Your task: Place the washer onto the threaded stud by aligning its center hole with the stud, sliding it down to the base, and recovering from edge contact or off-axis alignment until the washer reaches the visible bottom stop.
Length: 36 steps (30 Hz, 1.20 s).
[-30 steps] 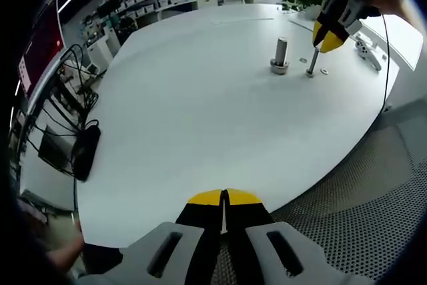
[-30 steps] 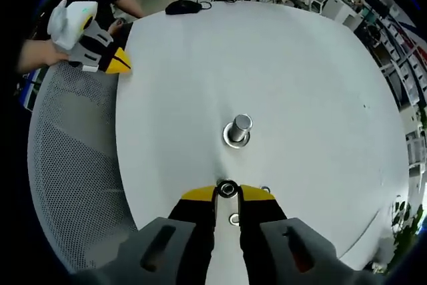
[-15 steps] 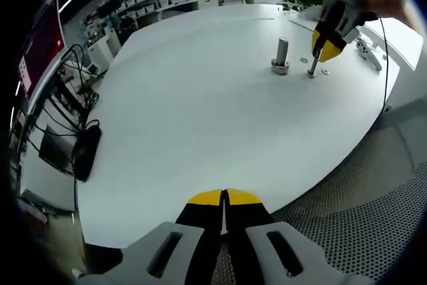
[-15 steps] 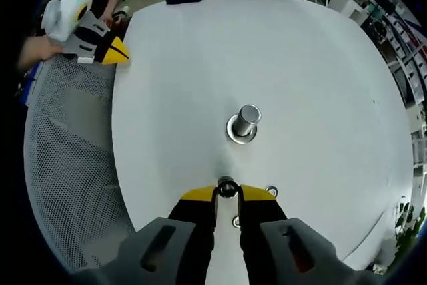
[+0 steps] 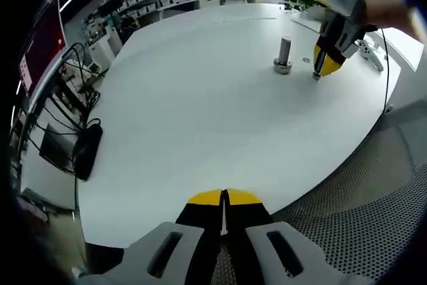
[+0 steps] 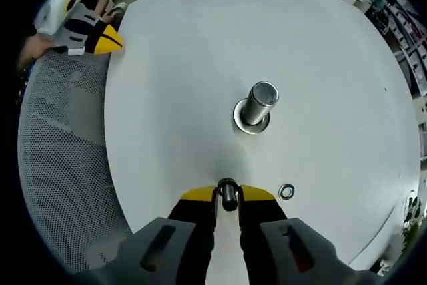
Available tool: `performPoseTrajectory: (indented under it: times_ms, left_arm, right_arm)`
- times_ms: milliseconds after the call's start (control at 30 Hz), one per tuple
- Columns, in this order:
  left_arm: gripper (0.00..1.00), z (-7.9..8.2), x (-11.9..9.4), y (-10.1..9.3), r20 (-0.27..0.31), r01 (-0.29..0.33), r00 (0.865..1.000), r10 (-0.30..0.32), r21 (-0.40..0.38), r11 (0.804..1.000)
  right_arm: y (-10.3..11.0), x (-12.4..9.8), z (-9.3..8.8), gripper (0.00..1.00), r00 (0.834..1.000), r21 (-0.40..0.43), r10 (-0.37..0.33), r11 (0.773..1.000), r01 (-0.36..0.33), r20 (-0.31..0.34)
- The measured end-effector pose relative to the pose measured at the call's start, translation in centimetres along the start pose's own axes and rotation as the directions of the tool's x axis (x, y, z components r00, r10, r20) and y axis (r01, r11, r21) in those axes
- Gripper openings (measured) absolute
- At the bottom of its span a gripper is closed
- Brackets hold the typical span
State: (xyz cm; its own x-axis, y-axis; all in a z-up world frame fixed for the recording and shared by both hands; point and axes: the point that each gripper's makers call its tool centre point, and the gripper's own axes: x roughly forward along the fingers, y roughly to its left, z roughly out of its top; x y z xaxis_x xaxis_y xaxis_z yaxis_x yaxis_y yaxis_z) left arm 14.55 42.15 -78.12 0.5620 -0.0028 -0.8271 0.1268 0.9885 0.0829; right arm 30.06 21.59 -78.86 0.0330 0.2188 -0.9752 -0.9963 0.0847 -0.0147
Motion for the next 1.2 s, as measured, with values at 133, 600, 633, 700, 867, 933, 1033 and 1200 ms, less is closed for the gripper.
performPoseTrajectory:
  times_ms: [133,600,633,700,867,933,1033,1200]
  left_arm:
    - [0.00,0.0,0.0,0.0,0.001,-0.002,1.000,0.002,0.000,1.000]
    - [0.00,0.1,0.0,0.1,0.007,-0.002,1.000,0.002,-0.001,1.000]
    - [0.00,0.1,0.0,0.1,0.008,-0.002,1.000,0.002,-0.001,1.000]
    - [0.00,0.2,-0.1,0.1,0.010,-0.003,1.000,0.003,-0.003,1.000]
    - [0.00,0.1,-0.1,0.0,0.009,-0.002,1.000,0.002,-0.003,1.000]
    - [0.00,0.1,-0.1,0.0,0.004,-0.002,1.000,0.002,-0.004,1.000]
    - [0.00,0.0,-0.1,0.0,0.003,-0.003,1.000,0.003,-0.004,1.000]
    - [0.00,0.1,-0.1,0.1,0.005,-0.002,1.000,0.002,-0.004,1.000]
  right_arm:
    - [0.1,0.2,-0.1,0.14,1.000,0.006,0.004,1.000,-0.004,-0.005]
    - [-0.5,0.1,-0.4,0.30,0.999,0.077,-0.028,0.997,0.025,0.041]
    - [-0.5,0.0,-0.5,0.32,0.999,0.081,-0.032,0.996,0.029,0.040]
    - [-0.5,0.0,-1.0,0.34,0.999,0.090,-0.039,0.995,0.036,0.038]
    - [-0.1,-0.3,-2.0,0.35,0.998,0.126,-0.045,0.991,0.038,0.053]
    - [0.0,-0.4,-2.4,0.37,0.997,0.145,-0.046,0.989,0.037,0.058]
    - [0.0,-0.9,-2.8,0.37,0.996,0.161,-0.051,0.986,0.039,0.071]
    - [-0.1,-1.8,-3.5,0.37,0.992,0.203,-0.065,0.978,0.042,0.105]
